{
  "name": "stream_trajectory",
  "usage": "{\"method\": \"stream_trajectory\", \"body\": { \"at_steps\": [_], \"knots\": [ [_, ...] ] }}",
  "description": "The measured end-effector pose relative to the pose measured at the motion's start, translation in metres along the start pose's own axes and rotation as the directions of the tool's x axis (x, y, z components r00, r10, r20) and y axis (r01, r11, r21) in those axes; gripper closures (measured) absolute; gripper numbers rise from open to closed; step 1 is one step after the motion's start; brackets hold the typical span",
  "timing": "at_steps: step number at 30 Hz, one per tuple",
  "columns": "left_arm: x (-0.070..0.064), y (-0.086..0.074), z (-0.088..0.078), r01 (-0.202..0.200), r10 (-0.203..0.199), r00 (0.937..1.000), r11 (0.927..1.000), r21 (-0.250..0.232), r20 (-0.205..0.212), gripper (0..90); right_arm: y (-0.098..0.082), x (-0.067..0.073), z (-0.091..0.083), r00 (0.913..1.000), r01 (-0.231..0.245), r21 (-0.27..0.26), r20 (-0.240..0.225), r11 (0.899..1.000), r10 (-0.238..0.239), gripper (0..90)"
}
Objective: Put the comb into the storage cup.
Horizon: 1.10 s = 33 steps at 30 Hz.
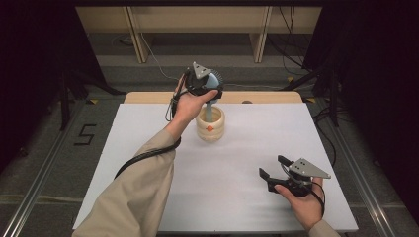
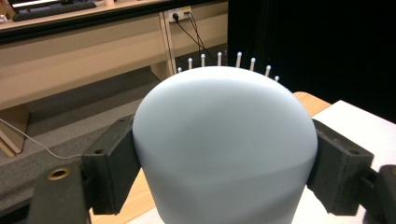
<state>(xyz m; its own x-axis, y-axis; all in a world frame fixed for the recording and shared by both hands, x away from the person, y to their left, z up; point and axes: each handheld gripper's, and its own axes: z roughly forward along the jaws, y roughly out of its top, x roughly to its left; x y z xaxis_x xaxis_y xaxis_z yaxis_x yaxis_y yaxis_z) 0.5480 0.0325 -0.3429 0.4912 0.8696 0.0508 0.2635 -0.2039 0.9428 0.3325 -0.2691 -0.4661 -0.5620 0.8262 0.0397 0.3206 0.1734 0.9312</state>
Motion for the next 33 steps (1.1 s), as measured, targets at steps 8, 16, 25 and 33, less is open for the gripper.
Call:
{"method": "stream_trajectory", "body": {
  "at_steps": [8,16,25,33],
  "knots": [
    [-0.002,-0.005,0.004,-0.003,0.003,1.0,0.9999,0.016,0.003,20.0,0.0,0.0,0.0,1.0,-0.001,0.002,-0.001,1.0,0.001,15.8],
    [-0.006,-0.011,0.008,-0.012,0.012,0.9999,0.9993,0.036,0.012,20.0,-0.001,0.0,0.001,1.0,-0.004,0.004,-0.002,1.0,0.004,15.8],
    [-0.007,-0.015,0.011,-0.027,0.026,0.9996,0.9978,0.061,0.009,20.0,-0.001,0.0,0.001,1.0,-0.004,0.003,-0.003,1.0,0.004,15.8],
    [-0.008,-0.015,0.012,-0.028,0.028,0.9996,0.9975,0.066,0.011,20.0,-0.001,0.0,0.001,1.0,-0.006,0.003,-0.004,1.0,0.006,15.8]
  ]
}}
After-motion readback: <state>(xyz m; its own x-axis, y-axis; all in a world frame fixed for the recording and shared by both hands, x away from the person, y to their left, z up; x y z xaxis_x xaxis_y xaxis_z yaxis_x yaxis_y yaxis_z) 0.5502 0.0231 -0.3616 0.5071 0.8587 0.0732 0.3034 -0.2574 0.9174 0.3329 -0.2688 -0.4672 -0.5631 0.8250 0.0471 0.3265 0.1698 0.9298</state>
